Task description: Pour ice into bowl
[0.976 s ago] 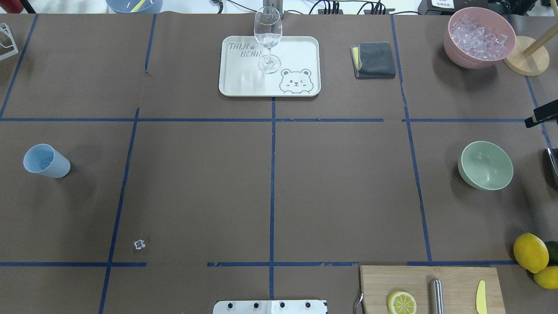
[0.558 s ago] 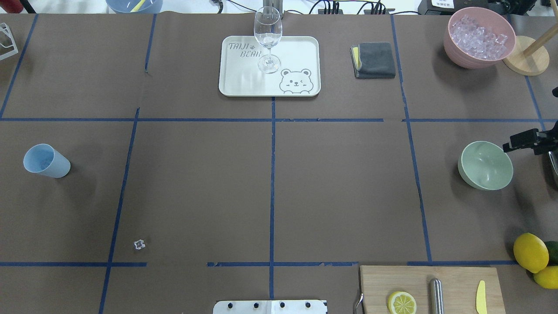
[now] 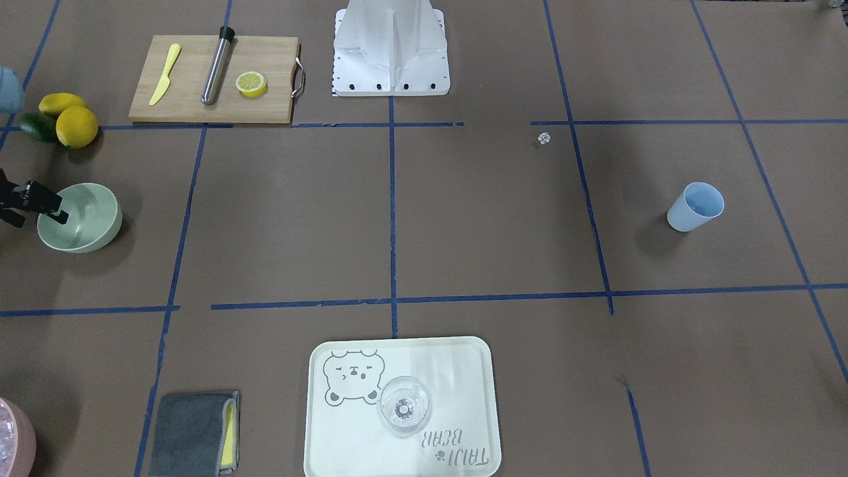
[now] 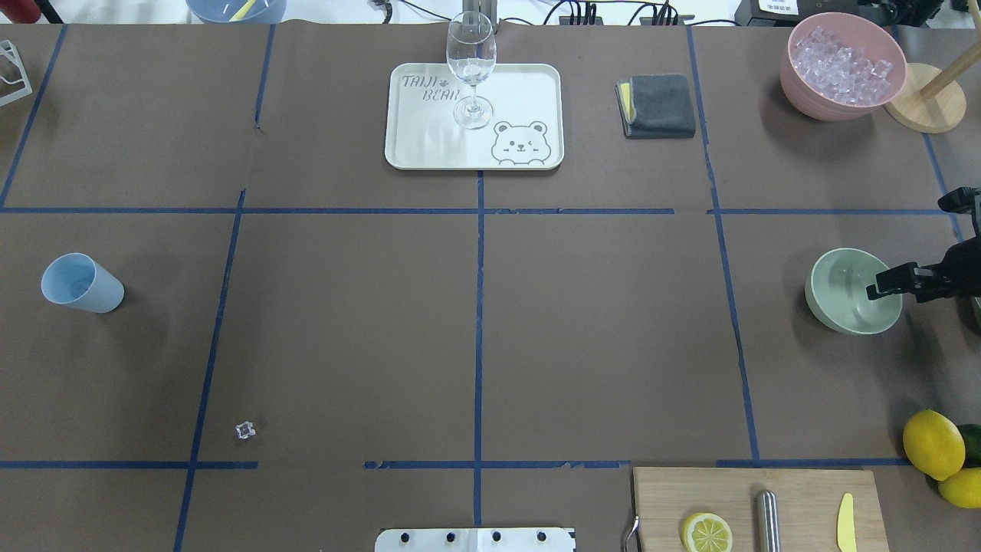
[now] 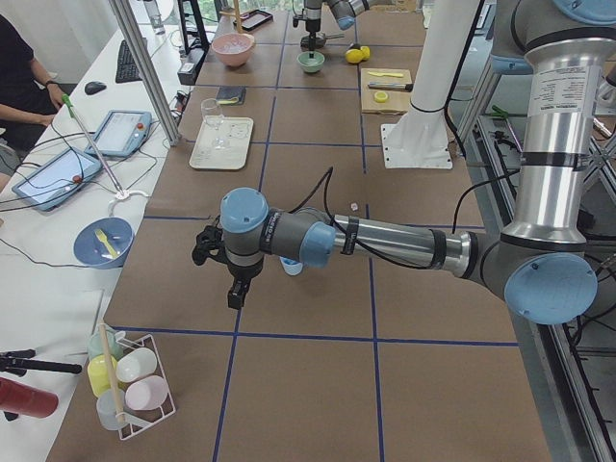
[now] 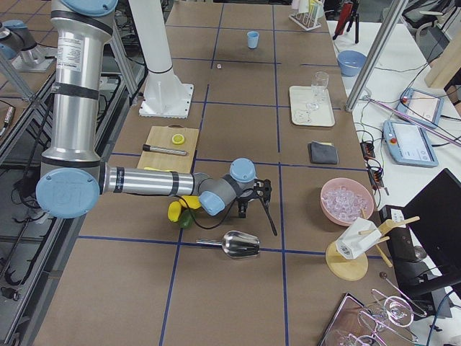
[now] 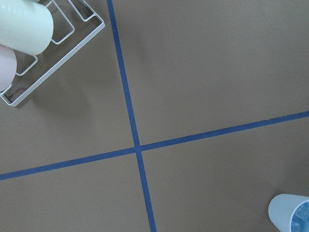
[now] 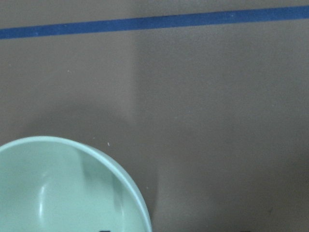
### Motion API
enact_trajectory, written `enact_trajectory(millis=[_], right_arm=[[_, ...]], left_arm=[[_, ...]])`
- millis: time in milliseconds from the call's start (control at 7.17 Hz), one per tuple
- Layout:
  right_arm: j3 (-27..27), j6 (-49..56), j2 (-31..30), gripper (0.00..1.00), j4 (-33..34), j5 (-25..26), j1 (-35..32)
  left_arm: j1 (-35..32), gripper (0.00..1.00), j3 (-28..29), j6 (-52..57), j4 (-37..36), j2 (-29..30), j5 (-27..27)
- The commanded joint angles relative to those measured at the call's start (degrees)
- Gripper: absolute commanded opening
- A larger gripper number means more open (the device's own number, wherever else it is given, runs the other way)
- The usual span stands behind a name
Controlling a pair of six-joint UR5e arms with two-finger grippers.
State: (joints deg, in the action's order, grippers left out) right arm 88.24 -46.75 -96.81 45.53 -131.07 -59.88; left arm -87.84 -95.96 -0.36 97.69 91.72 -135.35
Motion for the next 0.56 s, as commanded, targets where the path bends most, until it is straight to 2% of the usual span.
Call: enact_trajectory(millis=[0,418], right_arm=[[0.4,-1.1,1.2,0.00,-0.1,-0.1,0.7],[3.7,-1.0,0.1,0.00,-0.1,-0.7,0.5]], left_arm=[[0.0,1.00,0.2,-0.1,0.7,0.0,0.0],[0.0,1.00,0.0,-2.5,0.9,0.0,0.0]])
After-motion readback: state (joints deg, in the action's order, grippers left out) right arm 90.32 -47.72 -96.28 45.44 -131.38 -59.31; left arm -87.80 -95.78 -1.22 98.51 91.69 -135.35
